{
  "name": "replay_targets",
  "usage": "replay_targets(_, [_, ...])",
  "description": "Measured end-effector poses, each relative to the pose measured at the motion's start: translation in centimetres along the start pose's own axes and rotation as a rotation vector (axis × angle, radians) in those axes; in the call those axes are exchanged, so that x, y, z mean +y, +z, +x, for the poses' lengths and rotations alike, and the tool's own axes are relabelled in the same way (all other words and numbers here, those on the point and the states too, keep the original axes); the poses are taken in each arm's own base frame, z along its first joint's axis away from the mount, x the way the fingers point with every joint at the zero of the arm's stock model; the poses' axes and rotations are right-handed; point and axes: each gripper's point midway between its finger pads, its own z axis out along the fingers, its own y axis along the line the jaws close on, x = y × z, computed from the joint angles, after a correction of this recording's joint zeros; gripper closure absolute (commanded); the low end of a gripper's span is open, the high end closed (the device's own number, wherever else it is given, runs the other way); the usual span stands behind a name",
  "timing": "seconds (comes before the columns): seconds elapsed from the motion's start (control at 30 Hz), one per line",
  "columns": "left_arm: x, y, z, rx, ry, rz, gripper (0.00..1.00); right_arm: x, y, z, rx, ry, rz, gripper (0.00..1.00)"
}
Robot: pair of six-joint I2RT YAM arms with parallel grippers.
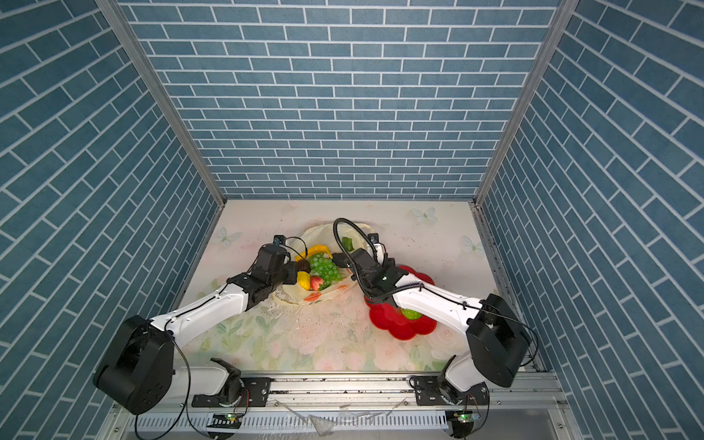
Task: Take fruits out of the plastic bag
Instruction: Place the fruit on the plate, then pick up the fruit from the plastic bag.
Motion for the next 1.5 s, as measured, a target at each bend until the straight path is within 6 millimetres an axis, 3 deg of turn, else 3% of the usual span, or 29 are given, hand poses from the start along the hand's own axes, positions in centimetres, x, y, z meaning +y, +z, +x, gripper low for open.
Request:
replay_targets(0.37, [-0.2, -0.1, -0.1, -0.004, -0.002, 0.015, 1.00, 7.7, 6.0, -4.4, 0.102, 0.042, -0.191, 0.36])
replay_targets(0.6, [-0.3, -0.1, 0.0, -0.002, -0.003, 0.020, 1.00, 10.7, 8.7, -4.9, 0.147, 0.044, -0.239, 0.40])
replay_targets(1.1, [-0.5, -0.1, 0.0, 0.001, -0.002, 0.030, 1.00, 9.7, 16.3, -3.1, 0.236, 0.078, -0.181, 0.44])
replay_targets(1.5, [-0.5, -0.1, 0.0, 0.001, -0.002, 0.030, 1.00, 9.3, 18.0, -2.5, 0.253, 0.076, -0.150, 0.36])
